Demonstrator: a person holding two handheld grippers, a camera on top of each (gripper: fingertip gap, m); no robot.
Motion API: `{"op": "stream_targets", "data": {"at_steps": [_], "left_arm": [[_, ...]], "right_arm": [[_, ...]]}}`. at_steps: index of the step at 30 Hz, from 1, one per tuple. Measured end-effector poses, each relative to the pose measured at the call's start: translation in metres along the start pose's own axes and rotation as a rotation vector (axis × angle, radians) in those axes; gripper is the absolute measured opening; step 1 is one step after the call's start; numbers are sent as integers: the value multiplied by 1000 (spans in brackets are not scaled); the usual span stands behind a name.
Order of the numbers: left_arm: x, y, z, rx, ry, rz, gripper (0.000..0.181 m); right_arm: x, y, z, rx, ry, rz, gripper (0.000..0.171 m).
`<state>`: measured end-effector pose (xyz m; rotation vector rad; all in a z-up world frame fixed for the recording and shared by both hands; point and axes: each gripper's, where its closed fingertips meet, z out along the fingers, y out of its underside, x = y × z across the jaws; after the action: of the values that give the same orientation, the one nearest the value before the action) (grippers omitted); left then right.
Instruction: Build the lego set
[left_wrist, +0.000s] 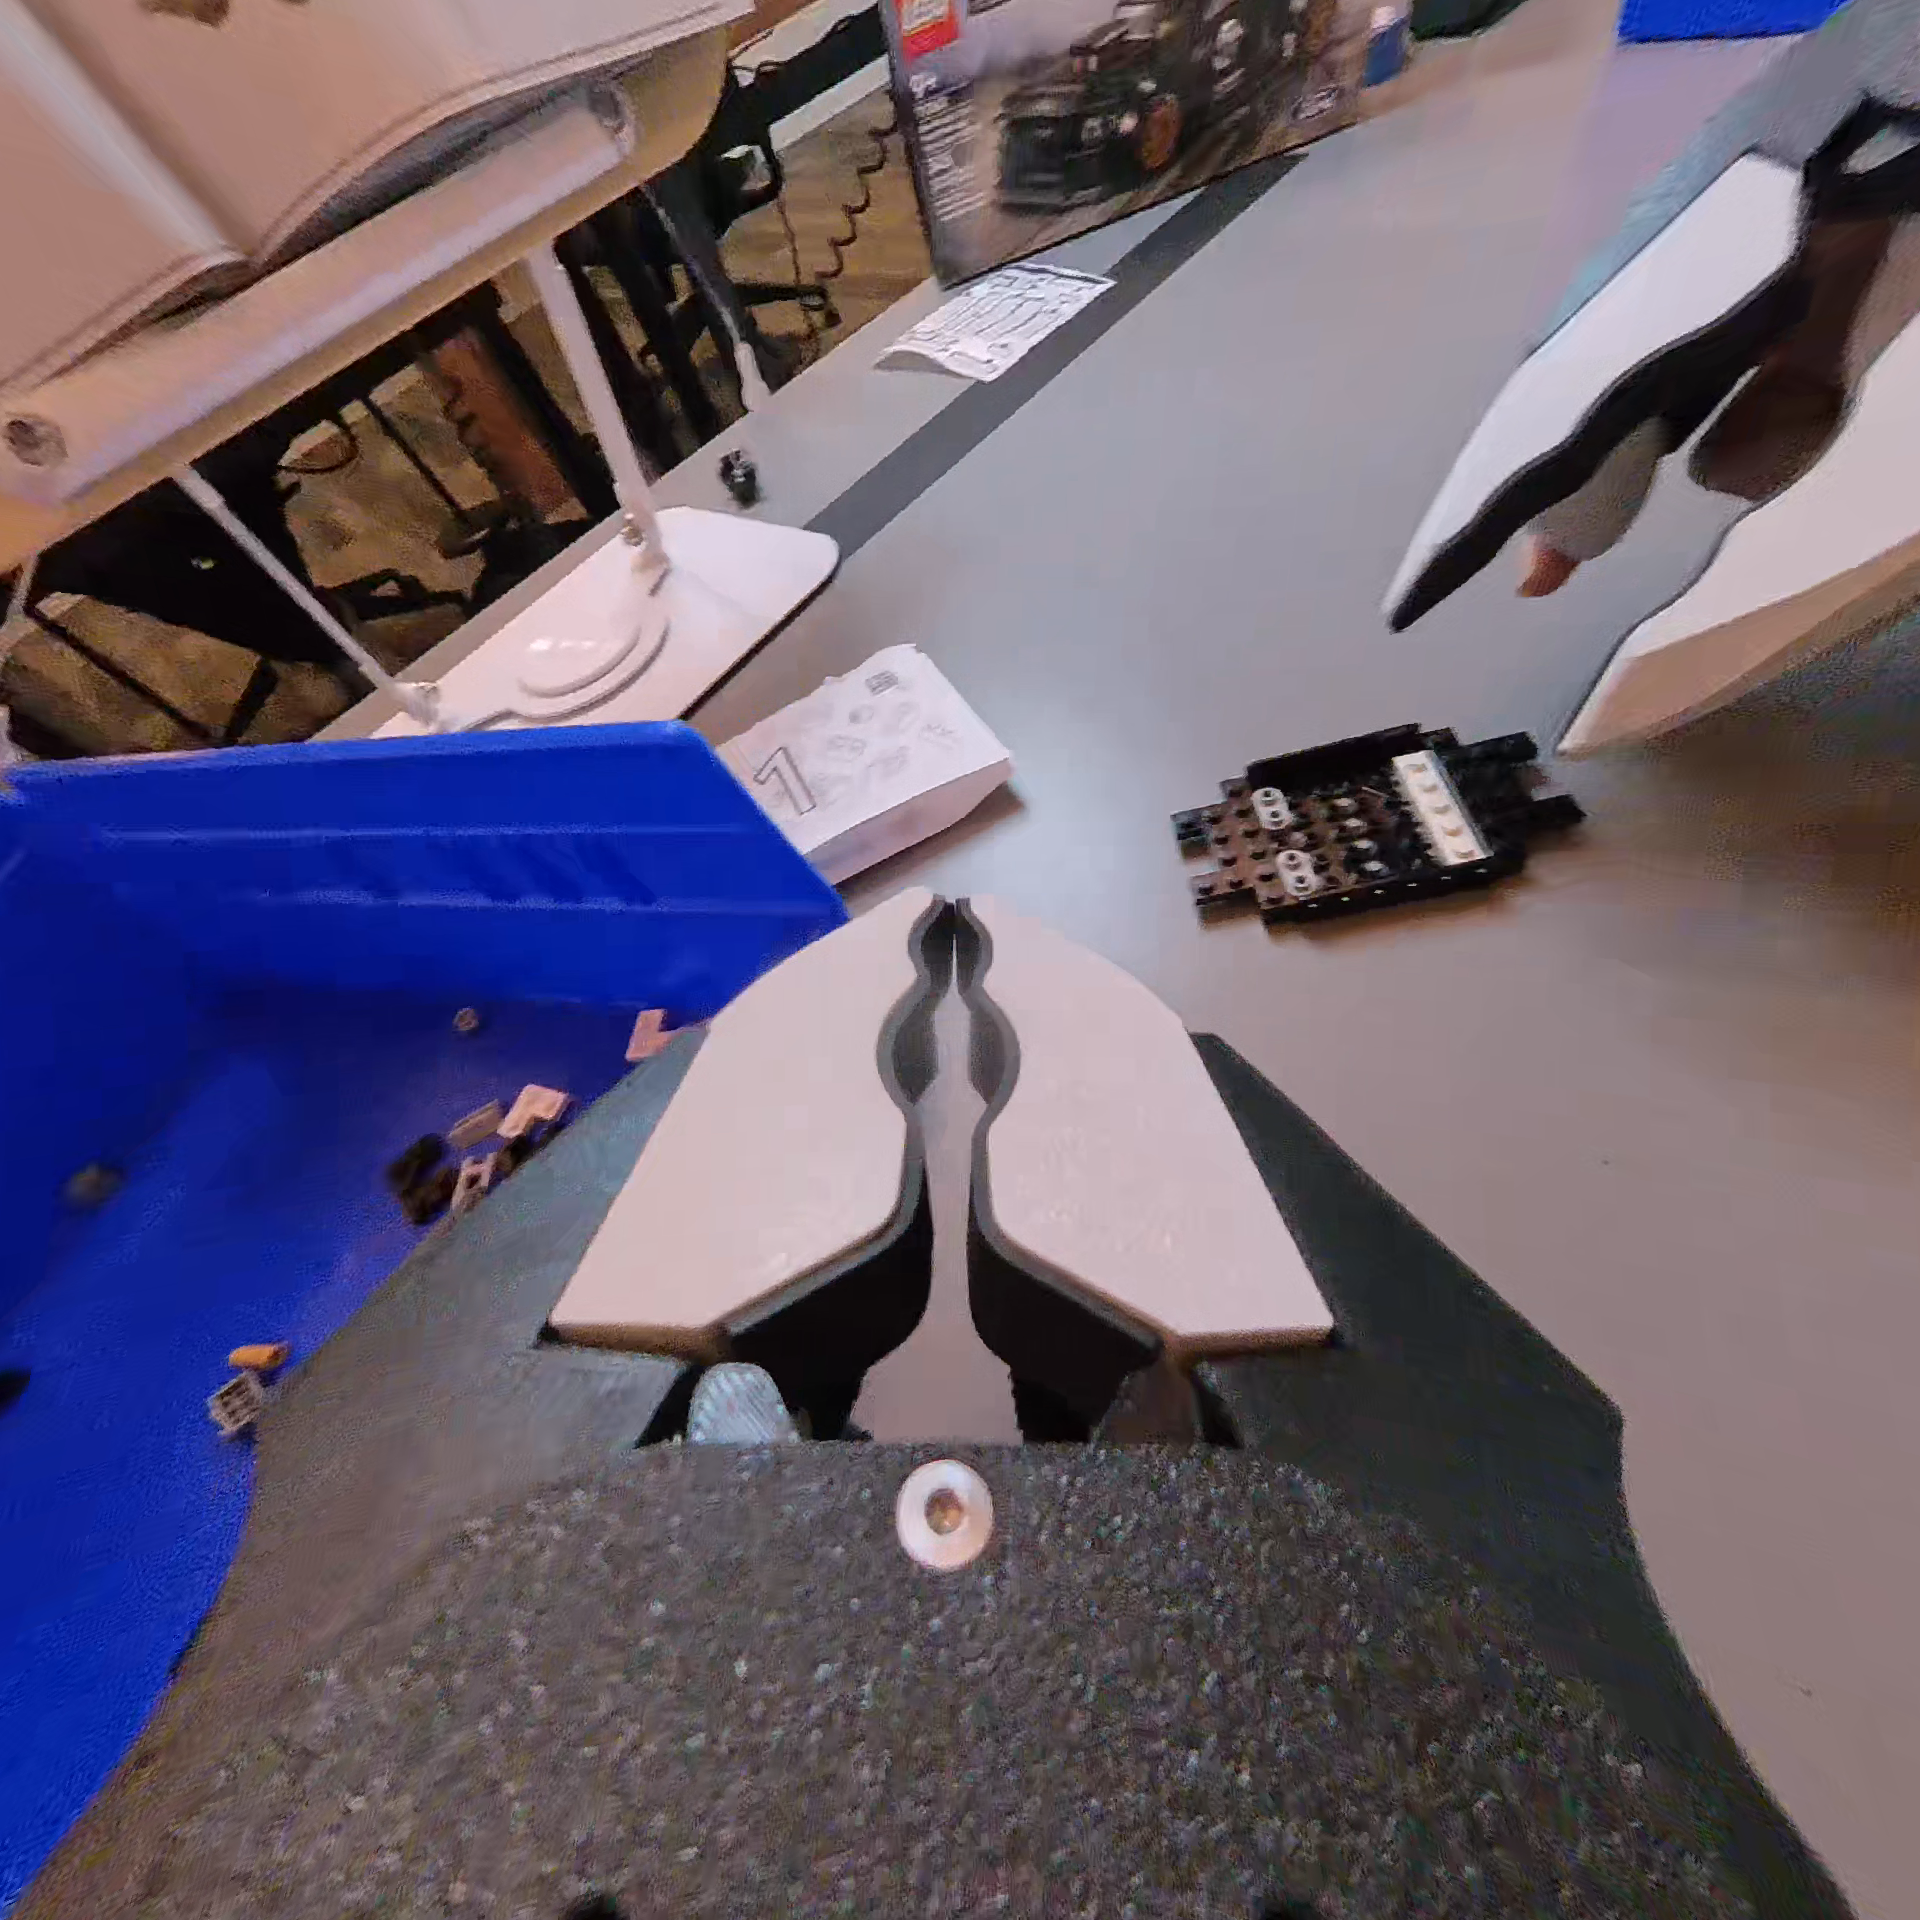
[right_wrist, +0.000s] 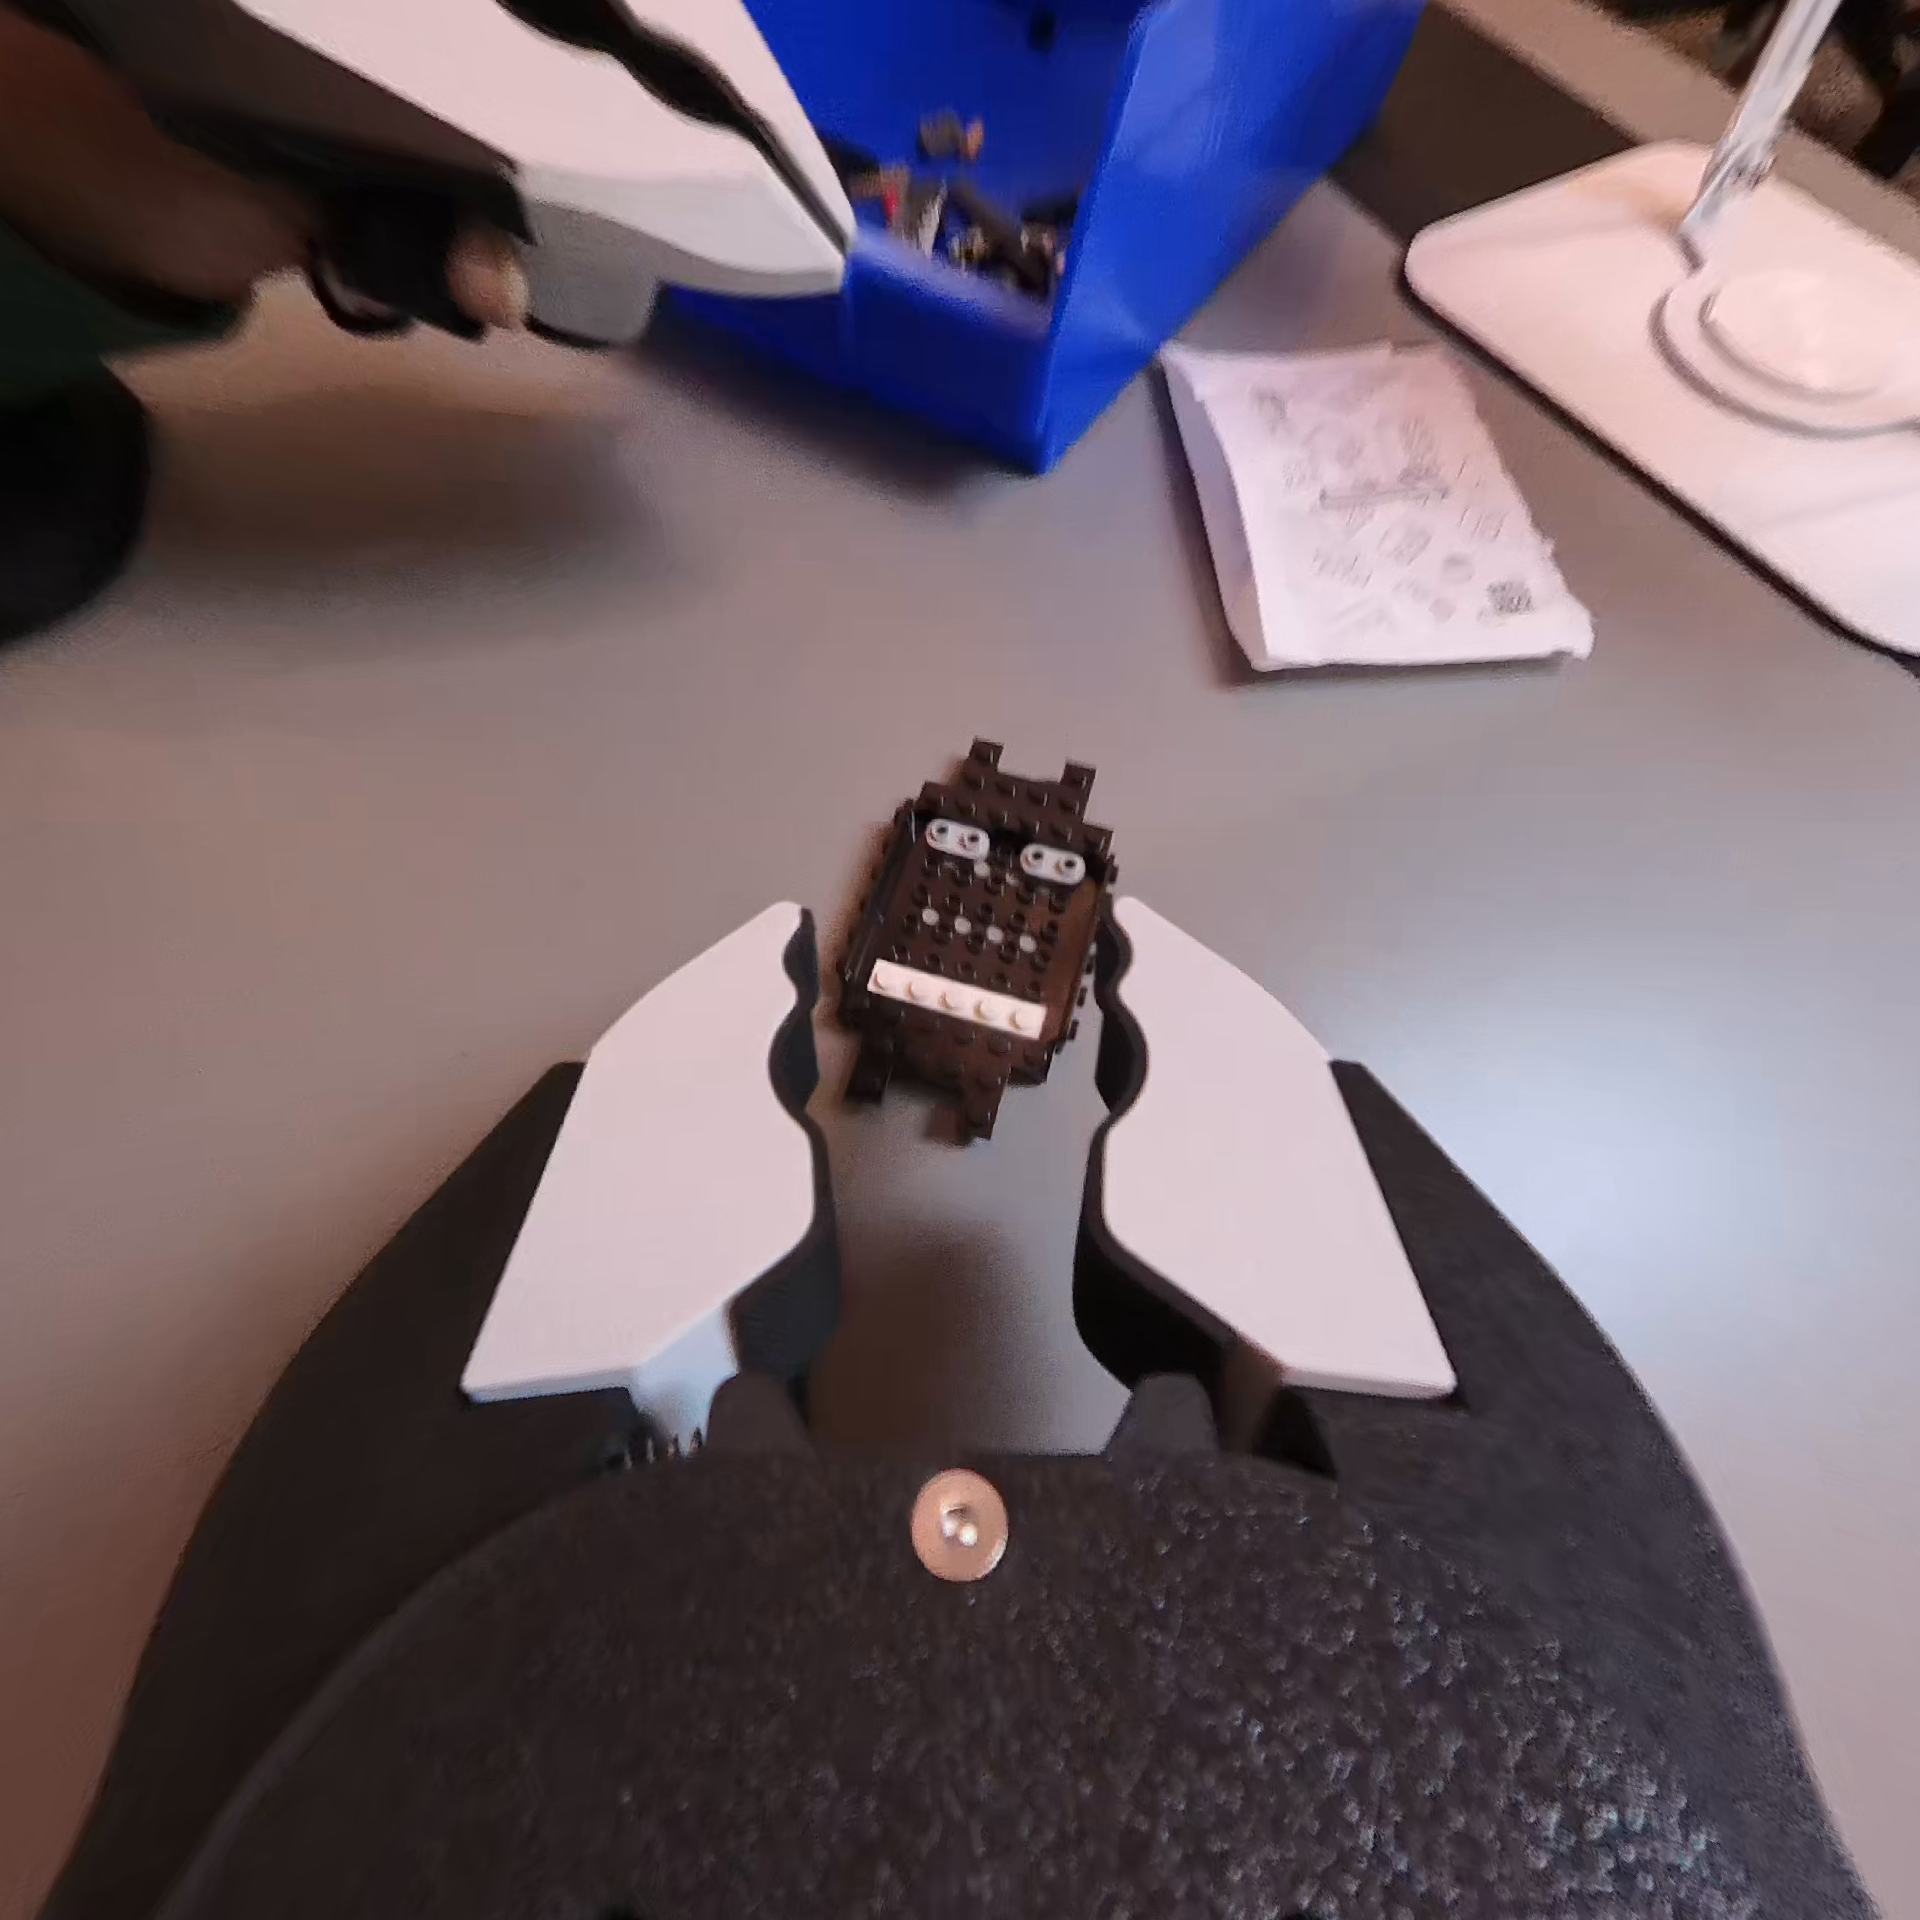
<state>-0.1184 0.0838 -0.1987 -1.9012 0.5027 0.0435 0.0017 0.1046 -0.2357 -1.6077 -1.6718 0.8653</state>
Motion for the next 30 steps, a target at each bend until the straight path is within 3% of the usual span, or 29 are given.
{"op": "stream_targets", "data": {"at_steps": [7, 13, 20, 22, 24, 26, 30], "left_arm": [[44, -11, 10, 72, 152, -73, 0], [55, -19, 13, 122, 197, -189, 0], [50, -21, 9, 154, 185, -194, 0], [46, -23, 6, 165, 182, -203, 0], [40, -24, 4, 180, 168, -217, 0], [33, -24, 3, 193, 152, -230, 0], [26, -23, 1, 212, 131, -251, 0]], "right_arm": [[3, 22, 13, -141, 58, 32, 62], [0, 35, 23, -239, 73, 19, 56], [-49, 40, 13, -239, -215, -285, 56], [-49, 39, 12, -263, -206, -323, 73], [-40, 16, 10, -215, -203, -280, 76], [-20, -33, 10, -83, -155, -234, 68], [67, -148, 35, 108, 207, -230, 64]]}}
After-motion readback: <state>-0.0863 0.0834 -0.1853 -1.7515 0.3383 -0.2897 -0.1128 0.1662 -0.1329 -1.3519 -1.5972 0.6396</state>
